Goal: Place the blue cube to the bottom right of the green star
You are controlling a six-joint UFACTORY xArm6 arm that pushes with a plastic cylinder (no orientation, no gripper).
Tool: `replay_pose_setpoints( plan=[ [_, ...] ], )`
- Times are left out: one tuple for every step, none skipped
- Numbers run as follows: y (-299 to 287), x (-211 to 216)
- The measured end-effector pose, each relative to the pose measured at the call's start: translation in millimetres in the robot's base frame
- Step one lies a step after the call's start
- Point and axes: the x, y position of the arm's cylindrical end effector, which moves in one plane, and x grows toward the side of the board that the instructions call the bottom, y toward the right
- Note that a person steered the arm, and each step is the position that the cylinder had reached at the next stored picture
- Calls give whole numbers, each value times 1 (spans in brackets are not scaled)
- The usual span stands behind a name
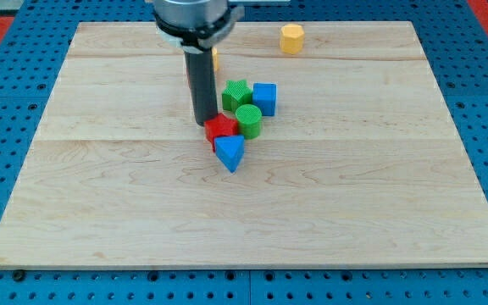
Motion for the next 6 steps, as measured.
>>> replay_pose_setpoints(
  plan=[
    [6,27],
    [52,30],
    [101,33],
    [115,19],
    [157,-2],
    [151,-14]
  ],
)
